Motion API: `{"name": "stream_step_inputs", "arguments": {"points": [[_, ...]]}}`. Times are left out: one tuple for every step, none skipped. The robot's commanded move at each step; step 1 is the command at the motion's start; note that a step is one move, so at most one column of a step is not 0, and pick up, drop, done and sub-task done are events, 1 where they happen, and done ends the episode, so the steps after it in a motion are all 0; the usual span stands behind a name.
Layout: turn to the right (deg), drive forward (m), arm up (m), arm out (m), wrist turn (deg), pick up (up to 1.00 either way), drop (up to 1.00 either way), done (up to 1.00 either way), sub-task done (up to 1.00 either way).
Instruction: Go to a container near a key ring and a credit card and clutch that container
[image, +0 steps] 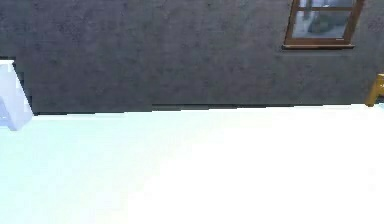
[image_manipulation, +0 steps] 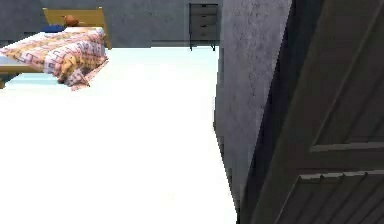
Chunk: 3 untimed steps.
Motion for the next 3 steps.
{"name": "stream_step_inputs", "arguments": {"points": [[-45.0, 0.00, 0.00, 0.00, 0.0, 0.00, 0.00, 0.00, 0.00], [0.0, 1.00, 0.00, 0.00, 0.0, 0.00, 0.00, 0.00, 0.00], [0.0, 1.00, 0.00, 0.00, 0.0, 0.00, 0.00, 0.00, 0.00]]}}
